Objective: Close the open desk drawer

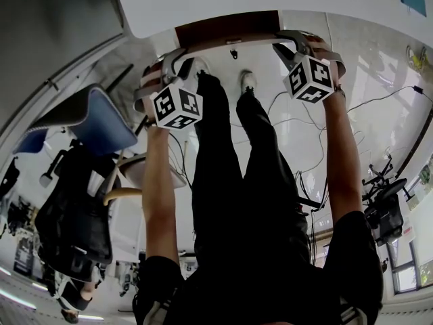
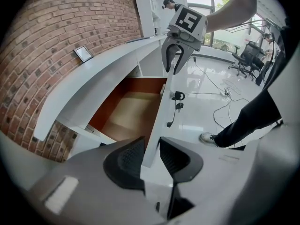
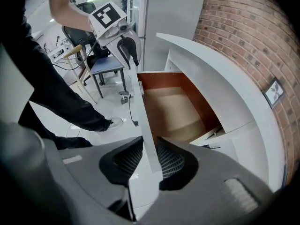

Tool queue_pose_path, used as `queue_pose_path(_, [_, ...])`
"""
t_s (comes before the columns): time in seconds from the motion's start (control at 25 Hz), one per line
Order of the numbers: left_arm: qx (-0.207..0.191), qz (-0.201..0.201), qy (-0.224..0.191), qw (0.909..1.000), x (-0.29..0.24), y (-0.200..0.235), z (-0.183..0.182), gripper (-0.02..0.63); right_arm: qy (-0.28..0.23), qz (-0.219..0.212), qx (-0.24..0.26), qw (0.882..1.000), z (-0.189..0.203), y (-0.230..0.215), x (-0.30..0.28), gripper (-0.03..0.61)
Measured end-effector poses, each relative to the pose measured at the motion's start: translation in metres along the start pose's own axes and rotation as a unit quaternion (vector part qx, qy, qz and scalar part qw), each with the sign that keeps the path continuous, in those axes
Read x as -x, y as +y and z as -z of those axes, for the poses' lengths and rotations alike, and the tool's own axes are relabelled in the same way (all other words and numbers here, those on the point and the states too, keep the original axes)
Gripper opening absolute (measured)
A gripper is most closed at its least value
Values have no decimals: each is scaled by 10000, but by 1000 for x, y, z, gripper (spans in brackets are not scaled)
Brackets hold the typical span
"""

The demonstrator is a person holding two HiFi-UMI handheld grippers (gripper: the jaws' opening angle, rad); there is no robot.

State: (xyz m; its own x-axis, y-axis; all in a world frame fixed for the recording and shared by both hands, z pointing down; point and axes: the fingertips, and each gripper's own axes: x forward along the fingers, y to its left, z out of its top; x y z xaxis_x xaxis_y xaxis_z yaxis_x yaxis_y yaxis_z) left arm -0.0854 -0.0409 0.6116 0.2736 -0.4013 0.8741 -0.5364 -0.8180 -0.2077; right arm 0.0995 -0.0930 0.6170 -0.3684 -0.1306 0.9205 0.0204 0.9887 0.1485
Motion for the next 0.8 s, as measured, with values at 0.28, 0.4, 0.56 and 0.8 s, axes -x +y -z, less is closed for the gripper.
queue_pose_path(0.28, [71, -178, 1, 9998, -4, 18, -3, 121, -33, 122, 22, 9999, -5, -17, -3, 100])
queue_pose_path(0.4, [104, -249, -14, 9996, -4, 25, -5, 124, -42, 171, 8, 9998, -8, -24, -3, 100])
queue_pose_path(0.56, [127, -296, -17, 9995, -8, 33, -6, 126, -42, 224, 0, 9997, -8, -33, -6, 103])
queue_pose_path(0.8, [113, -348, -31, 9993, -8, 41, -8, 126, -60, 287, -21, 9996, -11, -42, -6, 104])
